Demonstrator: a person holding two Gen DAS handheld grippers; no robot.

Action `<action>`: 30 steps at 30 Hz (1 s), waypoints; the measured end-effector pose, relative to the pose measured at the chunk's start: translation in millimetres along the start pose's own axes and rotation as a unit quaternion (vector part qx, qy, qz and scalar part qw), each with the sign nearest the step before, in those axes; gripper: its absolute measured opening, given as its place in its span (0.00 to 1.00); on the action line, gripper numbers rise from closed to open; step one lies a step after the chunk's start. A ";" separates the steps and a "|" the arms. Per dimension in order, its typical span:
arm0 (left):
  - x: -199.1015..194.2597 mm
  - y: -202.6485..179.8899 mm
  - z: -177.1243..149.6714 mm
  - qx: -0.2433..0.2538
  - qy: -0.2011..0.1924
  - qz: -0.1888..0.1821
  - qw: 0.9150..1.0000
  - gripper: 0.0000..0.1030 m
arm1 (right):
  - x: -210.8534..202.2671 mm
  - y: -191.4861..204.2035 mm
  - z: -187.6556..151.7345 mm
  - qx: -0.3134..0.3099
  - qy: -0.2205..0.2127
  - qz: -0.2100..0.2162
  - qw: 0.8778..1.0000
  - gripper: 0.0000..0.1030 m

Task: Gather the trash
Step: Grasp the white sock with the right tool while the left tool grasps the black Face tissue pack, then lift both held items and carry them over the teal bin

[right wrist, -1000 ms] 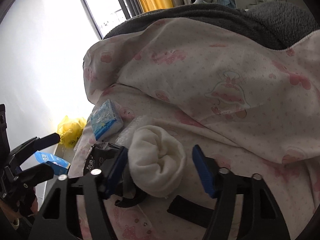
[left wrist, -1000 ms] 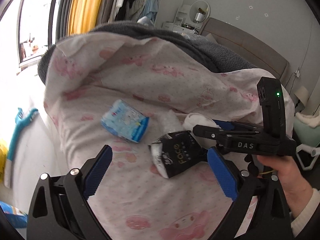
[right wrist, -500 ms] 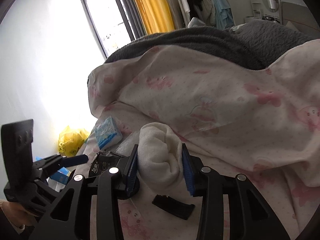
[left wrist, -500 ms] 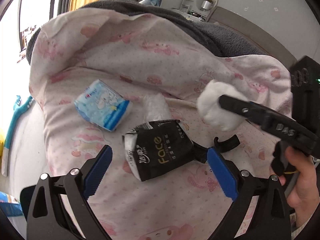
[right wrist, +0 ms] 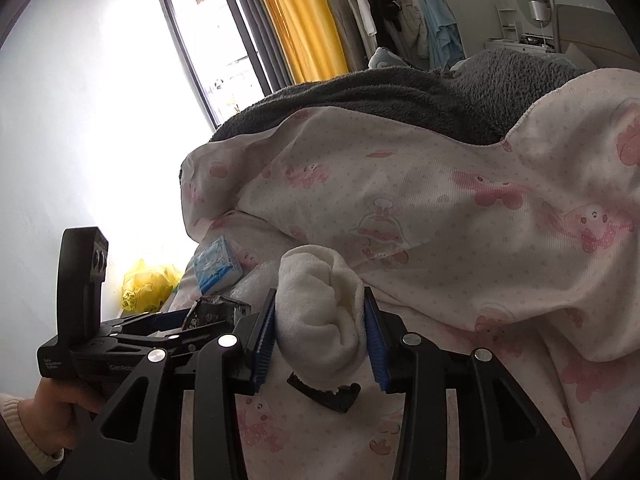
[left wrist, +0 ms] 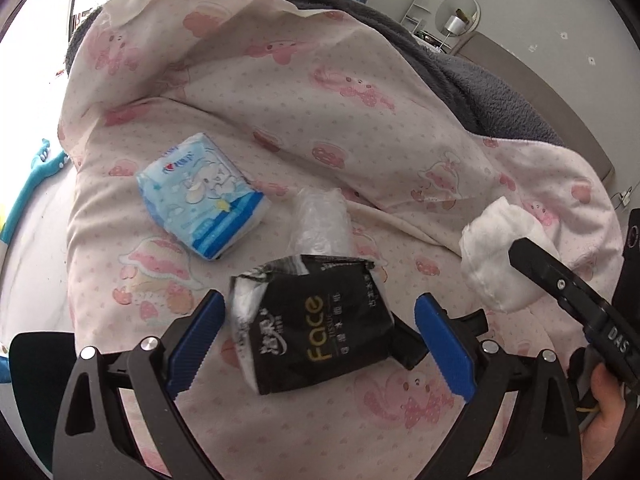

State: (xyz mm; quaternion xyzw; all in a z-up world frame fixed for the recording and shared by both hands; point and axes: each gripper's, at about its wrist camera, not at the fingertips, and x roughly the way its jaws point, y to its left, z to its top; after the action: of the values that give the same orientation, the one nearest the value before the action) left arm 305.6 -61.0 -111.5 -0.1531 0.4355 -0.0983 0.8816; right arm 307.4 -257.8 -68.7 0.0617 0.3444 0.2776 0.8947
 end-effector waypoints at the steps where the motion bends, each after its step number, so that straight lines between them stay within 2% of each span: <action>1: 1.5 -2.7 -0.3 0.005 0.000 0.005 1.000 0.95 | -0.8 0.0 -0.3 -0.001 0.000 0.001 1.000 0.40; 8: 9.3 -5.8 -2.4 0.025 0.002 0.039 0.999 0.92 | -4.8 5.2 -1.5 -0.011 0.000 0.004 1.000 0.40; 12: 8.9 -2.2 -1.5 0.021 0.001 0.043 0.999 0.81 | -6.1 7.1 -1.6 -0.013 0.002 0.005 1.000 0.40; 17: 5.2 -0.3 -2.5 0.028 0.003 0.038 0.999 0.73 | -7.8 11.1 2.3 -0.015 -0.004 0.006 1.000 0.40; 23: -10.9 6.2 -4.6 0.028 -0.007 0.027 0.999 0.73 | -10.5 20.6 6.5 -0.028 -0.008 0.006 1.000 0.40; 30: -38.0 10.4 -3.7 0.049 -0.044 0.033 0.997 0.73 | -11.0 34.6 12.4 -0.031 -0.017 0.012 0.999 0.40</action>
State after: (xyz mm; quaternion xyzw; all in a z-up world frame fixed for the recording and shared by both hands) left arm 280.2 -40.3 -89.3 -0.0993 0.3959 -0.0834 0.9091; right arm 293.2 -233.8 -42.5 0.0428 0.3199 0.2981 0.8983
